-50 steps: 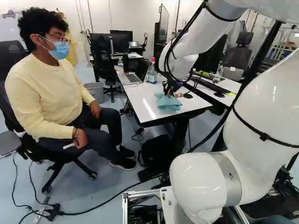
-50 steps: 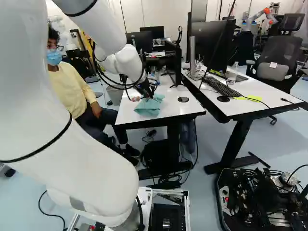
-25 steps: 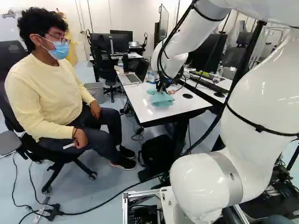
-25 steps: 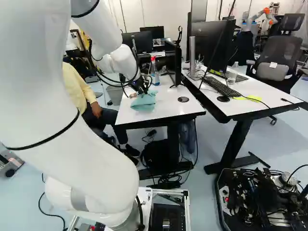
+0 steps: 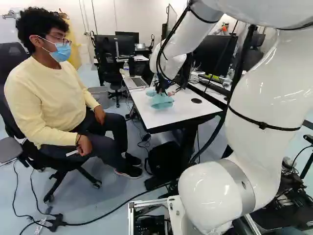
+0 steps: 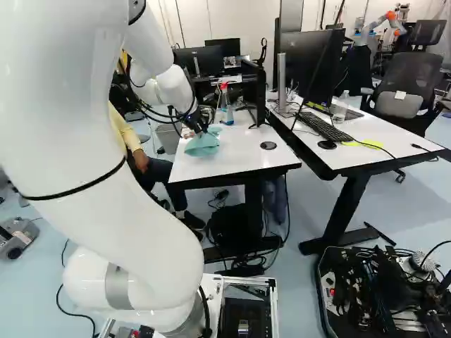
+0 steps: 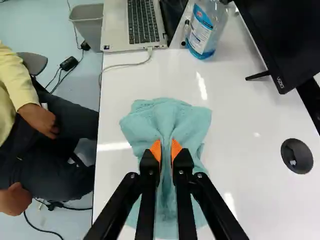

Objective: Clean the table with the green towel

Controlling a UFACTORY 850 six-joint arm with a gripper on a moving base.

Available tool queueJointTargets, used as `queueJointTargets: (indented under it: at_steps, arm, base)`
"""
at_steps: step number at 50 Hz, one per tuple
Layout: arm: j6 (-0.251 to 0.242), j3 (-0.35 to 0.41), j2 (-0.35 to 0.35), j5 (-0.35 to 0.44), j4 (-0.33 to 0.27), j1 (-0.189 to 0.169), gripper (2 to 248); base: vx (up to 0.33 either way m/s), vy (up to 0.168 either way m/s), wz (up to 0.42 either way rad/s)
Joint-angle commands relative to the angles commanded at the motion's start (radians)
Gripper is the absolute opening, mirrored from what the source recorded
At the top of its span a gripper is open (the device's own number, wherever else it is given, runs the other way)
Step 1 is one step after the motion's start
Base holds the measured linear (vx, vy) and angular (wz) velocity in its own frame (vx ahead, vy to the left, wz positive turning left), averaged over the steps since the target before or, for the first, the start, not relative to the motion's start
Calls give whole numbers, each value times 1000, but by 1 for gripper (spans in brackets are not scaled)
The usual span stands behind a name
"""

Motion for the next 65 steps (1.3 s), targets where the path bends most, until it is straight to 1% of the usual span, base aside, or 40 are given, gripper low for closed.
queueJointTargets:
  at_steps: [21, 36, 48, 62, 63, 65]
  arm:
    - [0, -81, -74, 12, 0, 58, 44]
    - [0, -121, -109, 12, 0, 96, 44]
    - [0, -128, -115, 12, 0, 109, 44]
    - [0, -129, -116, 12, 0, 111, 44]
    - [0, -129, -116, 12, 0, 111, 48]
    - [0, -129, -116, 12, 0, 111, 48]
  base:
    - [0, 0, 0]
    - [0, 0, 0]
    - [0, 0, 0]
    - [0, 0, 0]
    - [0, 0, 0]
    - [0, 0, 0]
